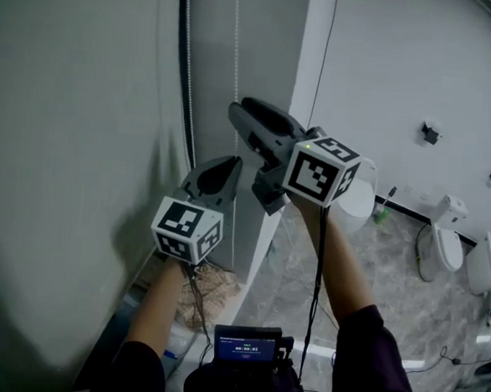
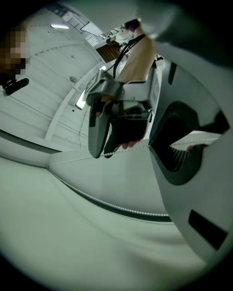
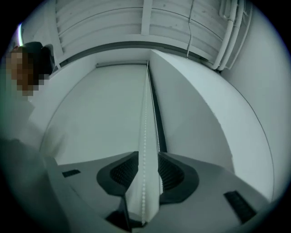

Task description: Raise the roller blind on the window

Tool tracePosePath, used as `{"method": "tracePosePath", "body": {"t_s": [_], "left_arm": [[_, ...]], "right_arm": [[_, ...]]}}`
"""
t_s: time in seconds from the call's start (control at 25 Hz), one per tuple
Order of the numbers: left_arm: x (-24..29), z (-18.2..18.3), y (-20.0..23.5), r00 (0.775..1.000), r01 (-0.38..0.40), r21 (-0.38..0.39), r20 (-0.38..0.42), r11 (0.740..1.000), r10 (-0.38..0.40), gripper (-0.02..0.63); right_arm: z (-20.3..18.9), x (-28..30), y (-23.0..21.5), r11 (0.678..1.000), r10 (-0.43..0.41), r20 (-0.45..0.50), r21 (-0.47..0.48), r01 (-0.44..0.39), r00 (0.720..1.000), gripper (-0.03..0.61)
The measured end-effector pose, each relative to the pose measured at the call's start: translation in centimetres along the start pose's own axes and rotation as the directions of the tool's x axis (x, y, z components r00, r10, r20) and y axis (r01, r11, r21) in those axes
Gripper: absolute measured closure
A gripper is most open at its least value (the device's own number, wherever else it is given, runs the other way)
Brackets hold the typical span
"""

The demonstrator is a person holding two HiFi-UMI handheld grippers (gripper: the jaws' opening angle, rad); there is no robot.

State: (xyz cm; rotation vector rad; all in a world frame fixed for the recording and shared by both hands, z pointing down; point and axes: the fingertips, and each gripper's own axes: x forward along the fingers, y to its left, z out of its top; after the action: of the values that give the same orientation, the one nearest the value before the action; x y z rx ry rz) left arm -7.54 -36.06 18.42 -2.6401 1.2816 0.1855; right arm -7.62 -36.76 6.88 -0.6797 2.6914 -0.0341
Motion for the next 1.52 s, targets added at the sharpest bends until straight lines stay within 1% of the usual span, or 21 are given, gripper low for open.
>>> {"method": "tracePosePath", "body": {"t_s": [0.08,0.16,0.24,0.32,0.36,0.4,0.48,0.56,0.6,0.68,0.76,0.84,0.96,1.08,1.2,1.32,1.4,1.48,1.52], "left_arm": [[-1.5,-0.8,-1.3,1.0,0.015,-0.01,-0.002,1.0,-0.015,0.603],[-2.8,-2.5,-2.2,1.0,0.016,-0.009,-0.007,1.0,-0.016,0.603],[-3.4,-4.5,-3.0,0.999,0.024,-0.006,-0.032,1.0,-0.024,0.603],[-3.6,-6.4,-3.8,0.997,0.039,-0.01,-0.064,0.999,-0.039,0.603],[-3.7,-7.1,-4.2,0.996,0.043,-0.019,-0.072,0.999,-0.044,0.603],[-3.9,-7.5,-4.5,0.996,0.044,-0.03,-0.073,0.999,-0.046,0.603],[-4.5,-7.4,-4.9,0.996,0.041,-0.044,-0.072,0.998,-0.044,0.603],[-5.2,-6.5,-4.9,0.996,0.056,-0.062,-0.073,0.996,-0.061,0.602],[-5.5,-5.8,-4.8,0.995,0.073,-0.086,-0.065,0.994,-0.078,0.601],[-6.0,-3.8,-3.9,0.994,0.099,-0.148,-0.023,0.984,-0.104,0.601],[-6.4,-1.0,-2.4,0.994,0.11,-0.183,0.038,0.977,-0.105,0.6],[-6.8,2.5,-0.8,0.988,0.132,-0.203,0.101,0.97,-0.113,0.6],[-5.9,7.9,0.8,0.978,0.164,-0.203,0.161,0.965,-0.132,0.598],[-4.1,10.8,-0.2,0.968,0.207,-0.2,0.181,0.958,-0.172,0.598],[-3.6,10.4,-1.8,0.949,0.29,-0.206,0.188,0.935,-0.253,0.597],[-3.5,10.1,-2.6,0.924,0.367,-0.208,0.19,0.907,-0.331,0.533],[-3.6,10.7,-3.0,0.922,0.377,-0.211,0.181,0.902,-0.343,0.517],[-3.5,10.8,-3.2,0.923,0.376,-0.212,0.166,0.902,-0.346,0.515],[-3.5,10.7,-3.2,0.922,0.382,-0.218,0.162,0.898,-0.352,0.515]], "right_arm": [[1.1,-0.1,1.2,1.0,0.029,0.036,-0.001,-0.029,0.999,0.46],[1.6,-0.3,1.9,0.999,0.04,0.07,-0.006,-0.04,0.997,0.46],[2.0,-0.3,2.5,0.998,0.055,0.089,-0.026,-0.052,0.995,0.462],[2.2,-0.2,3.2,0.996,0.078,0.087,-0.06,-0.073,0.993,0.468],[2.1,-0.1,3.2,0.996,0.071,0.081,-0.067,-0.066,0.994,0.498],[2.0,-0.2,3.1,0.996,0.057,0.077,-0.067,-0.052,0.995,0.554],[2.0,-0.4,3.2,0.998,0.046,0.083,-0.048,-0.042,0.995,0.56],[2.6,-0.8,4.0,0.998,0.054,0.099,-0.039,-0.05,0.994,0.561],[3.0,-0.9,4.6,0.998,0.056,0.107,-0.048,-0.051,0.993,0.563],[3.7,-1.2,5.3,0.996,0.053,0.121,-0.081,-0.043,0.991,0.563],[3.9,-1.4,5.4,0.994,0.046,0.13,-0.1,-0.033,0.99,0.563],[4.2,-1.4,5.7,0.993,0.041,0.119,-0.112,-0.027,0.992,0.563],[3.7,-1.5,5.1,0.989,0.031,0.069,-0.146,-0.02,0.997,0.563],[1.6,-4.0,4.0,0.988,0.026,0.013,-0.15,-0.023,1.0,0.563],[-3.5,-6.6,4.0,0.988,0.031,-0.048,-0.148,-0.038,0.998,0.563],[-8.2,-8.5,4.3,0.988,0.015,-0.104,-0.153,-0.031,0.995,0.563],[-10.4,-9.6,4.8,0.991,0.008,-0.132,-0.133,-0.026,0.991,0.563],[-12.7,-10.6,5.5,0.994,0.005,-0.164,-0.106,-0.023,0.986,0.563],[-13.9,-11.0,5.7,0.996,0.003,-0.179,-0.093,-0.02,0.984,0.563]]}}
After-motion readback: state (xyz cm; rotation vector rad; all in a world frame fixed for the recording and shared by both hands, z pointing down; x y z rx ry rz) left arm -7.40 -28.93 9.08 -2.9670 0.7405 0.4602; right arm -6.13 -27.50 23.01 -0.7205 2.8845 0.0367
